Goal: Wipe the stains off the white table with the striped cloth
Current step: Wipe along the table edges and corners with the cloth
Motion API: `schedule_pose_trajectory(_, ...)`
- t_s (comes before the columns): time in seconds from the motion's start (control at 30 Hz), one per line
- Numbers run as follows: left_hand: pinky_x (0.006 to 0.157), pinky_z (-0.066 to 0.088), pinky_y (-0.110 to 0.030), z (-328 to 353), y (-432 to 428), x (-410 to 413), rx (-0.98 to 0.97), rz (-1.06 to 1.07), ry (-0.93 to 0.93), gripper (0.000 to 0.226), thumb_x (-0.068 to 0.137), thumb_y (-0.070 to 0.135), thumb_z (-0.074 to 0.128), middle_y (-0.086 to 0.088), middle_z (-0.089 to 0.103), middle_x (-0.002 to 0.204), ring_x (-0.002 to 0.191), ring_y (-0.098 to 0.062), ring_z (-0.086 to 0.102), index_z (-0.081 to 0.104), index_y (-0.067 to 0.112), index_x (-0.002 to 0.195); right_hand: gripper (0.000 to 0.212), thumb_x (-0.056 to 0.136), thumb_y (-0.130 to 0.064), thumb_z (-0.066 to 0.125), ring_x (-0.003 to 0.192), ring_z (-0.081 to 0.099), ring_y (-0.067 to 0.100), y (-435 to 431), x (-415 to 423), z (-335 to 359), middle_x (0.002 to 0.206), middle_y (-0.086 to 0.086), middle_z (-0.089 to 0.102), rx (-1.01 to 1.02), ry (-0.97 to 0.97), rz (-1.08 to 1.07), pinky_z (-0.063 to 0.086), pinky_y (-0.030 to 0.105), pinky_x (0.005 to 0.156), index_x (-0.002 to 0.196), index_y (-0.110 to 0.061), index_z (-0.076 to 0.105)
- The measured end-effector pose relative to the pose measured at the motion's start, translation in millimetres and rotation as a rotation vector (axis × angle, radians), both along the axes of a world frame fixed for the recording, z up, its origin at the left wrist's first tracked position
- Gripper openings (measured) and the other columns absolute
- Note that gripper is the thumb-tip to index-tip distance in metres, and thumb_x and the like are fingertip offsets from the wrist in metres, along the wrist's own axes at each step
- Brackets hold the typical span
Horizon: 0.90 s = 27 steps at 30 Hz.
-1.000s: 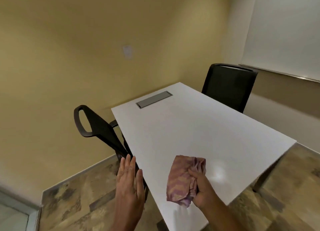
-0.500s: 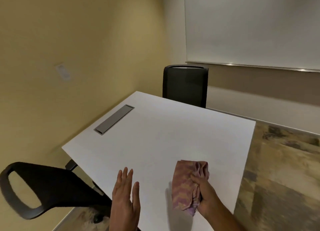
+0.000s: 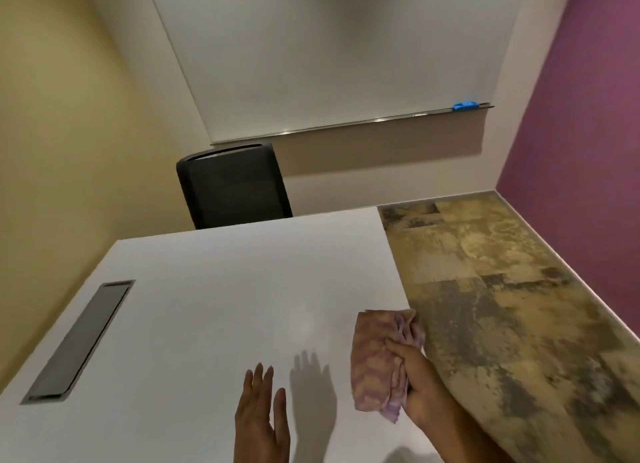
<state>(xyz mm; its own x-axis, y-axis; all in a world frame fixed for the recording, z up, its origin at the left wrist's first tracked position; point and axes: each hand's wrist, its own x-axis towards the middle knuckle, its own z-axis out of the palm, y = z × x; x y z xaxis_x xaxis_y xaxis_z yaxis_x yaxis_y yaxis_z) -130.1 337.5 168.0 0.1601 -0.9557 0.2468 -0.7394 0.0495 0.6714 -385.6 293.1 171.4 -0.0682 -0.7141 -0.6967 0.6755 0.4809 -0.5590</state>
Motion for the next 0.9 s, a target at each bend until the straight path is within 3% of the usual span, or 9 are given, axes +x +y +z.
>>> schedule_pose_trajectory(0.07,0.113,0.04,-0.059,-5,1,8,0.042,-0.104,0.039,0.045,0.098,0.02,0.052,-0.018,0.053,0.15,0.149,-0.037,0.035,0.062,0.0,0.136,0.043,0.099,-0.019,0.062,0.121,0.063,0.043,23,3,6,0.129,0.024,0.068,-0.011,0.05,-0.129,0.05,0.054,0.105,0.14,-0.006,0.057)
schedule_pose_trajectory(0.13,0.118,0.036,-0.054,-13,3,18,0.082,-0.205,0.066,0.039,0.102,0.009,0.055,-0.014,0.05,0.154,0.152,-0.03,0.031,0.06,0.002,0.14,0.038,0.099,-0.018,0.063,0.107,0.067,0.039,48,7,12,0.114,0.022,0.074,0.005,0.038,-0.27,0.055,0.049,0.09,0.134,-0.002,0.061)
schedule_pose_trajectory(0.23,0.124,0.029,-0.051,-27,11,32,0.191,-0.314,0.075,0.045,0.103,0.012,0.054,-0.008,0.043,0.16,0.156,-0.021,0.023,0.053,0.007,0.147,0.034,0.098,-0.016,0.064,0.097,0.07,0.036,90,10,14,0.101,0.02,0.078,0.034,0.038,-0.419,0.058,0.045,0.079,0.128,-0.001,0.065)
schedule_pose_trajectory(0.43,0.124,0.03,-0.052,-67,41,40,0.288,-0.409,0.044,0.045,0.104,0.017,0.051,-0.014,0.044,0.16,0.156,-0.027,0.025,0.053,0.004,0.147,0.034,0.094,-0.029,0.07,0.088,0.076,0.039,169,11,7,0.101,0.021,0.079,0.12,-0.004,-0.544,0.062,0.05,0.065,0.121,-0.009,0.07)
schedule_pose_trajectory(0.57,0.125,0.028,-0.049,-86,64,43,0.327,-0.451,-0.022,0.048,0.105,0.024,0.047,-0.014,0.044,0.16,0.156,-0.03,0.026,0.052,0.004,0.148,0.041,0.094,-0.034,0.071,0.105,0.071,0.042,215,8,-4,0.116,0.022,0.075,0.112,0.008,-0.618,0.061,0.053,0.076,0.129,-0.013,0.066)
schedule_pose_trajectory(0.7,0.125,0.027,-0.049,-92,92,44,0.318,-0.445,-0.068,0.056,0.104,0.038,0.037,-0.01,0.042,0.162,0.157,-0.026,0.023,0.05,0.009,0.15,0.036,0.095,-0.032,0.07,0.093,0.075,0.037,261,9,-15,0.101,0.019,0.08,0.089,0.013,-0.669,0.062,0.048,0.061,0.126,-0.012,0.065)
schedule_pose_trajectory(0.9,0.127,0.022,-0.047,-105,126,53,0.318,-0.396,-0.052,0.053,0.108,0.038,0.037,-0.005,0.036,0.165,0.159,-0.019,0.016,0.046,0.013,0.153,0.021,0.094,-0.027,0.071,0.078,0.079,0.036,323,28,-38,0.094,0.017,0.081,0.085,0.02,-0.695,0.064,0.048,0.064,0.112,-0.016,0.068)
